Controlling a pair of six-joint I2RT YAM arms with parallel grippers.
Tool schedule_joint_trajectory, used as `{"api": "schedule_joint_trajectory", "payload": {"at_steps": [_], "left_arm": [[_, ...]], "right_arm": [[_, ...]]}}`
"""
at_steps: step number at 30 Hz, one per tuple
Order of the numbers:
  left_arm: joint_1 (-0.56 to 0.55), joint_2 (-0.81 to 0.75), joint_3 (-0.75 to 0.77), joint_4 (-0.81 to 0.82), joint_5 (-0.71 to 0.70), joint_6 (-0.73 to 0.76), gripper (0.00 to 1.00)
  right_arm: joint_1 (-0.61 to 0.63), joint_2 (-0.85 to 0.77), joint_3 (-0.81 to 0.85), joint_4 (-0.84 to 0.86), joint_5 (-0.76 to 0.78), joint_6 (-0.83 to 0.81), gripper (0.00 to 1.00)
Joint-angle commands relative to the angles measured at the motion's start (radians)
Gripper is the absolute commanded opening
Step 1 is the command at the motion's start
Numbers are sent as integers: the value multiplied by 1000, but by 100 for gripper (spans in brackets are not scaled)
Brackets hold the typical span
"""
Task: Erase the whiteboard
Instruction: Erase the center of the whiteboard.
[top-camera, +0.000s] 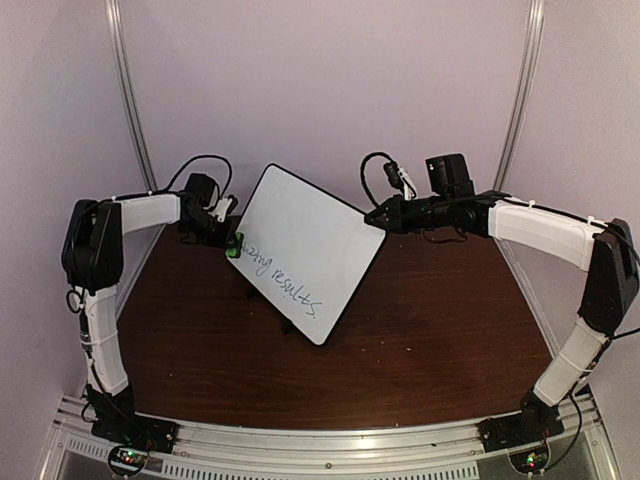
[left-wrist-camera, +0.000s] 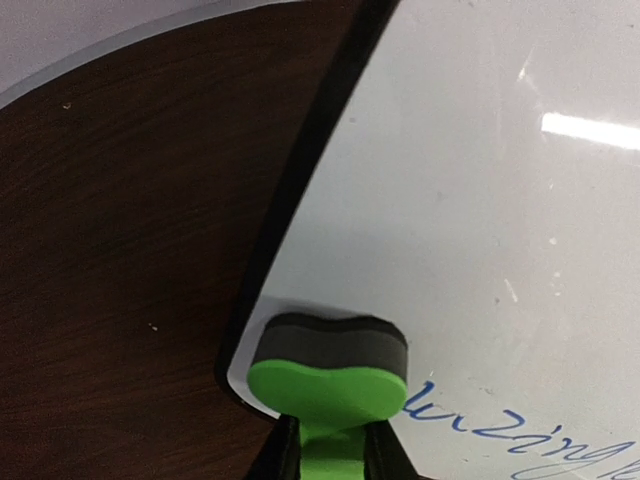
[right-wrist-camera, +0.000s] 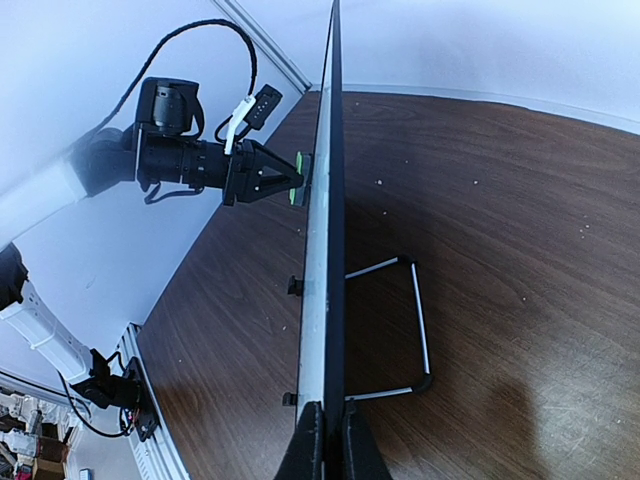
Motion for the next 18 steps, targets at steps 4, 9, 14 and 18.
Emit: {"api": "schedule_joint_trajectory", "payload": {"at_steps": [4, 9, 14, 18], "left_arm": [[31, 4, -81, 80, -63, -27, 3], [45, 13, -56, 88, 10, -12, 3], [27, -10, -80, 96, 78, -15, 3], [2, -30, -121, 98, 74, -26, 3]], "right_arm": [[42, 3, -30, -5, -137, -108, 0], [43, 2, -28, -6, -136, -108, 0], [43, 4, -26, -3, -136, -104, 0], [42, 11, -21, -2, -137, -102, 0]]}}
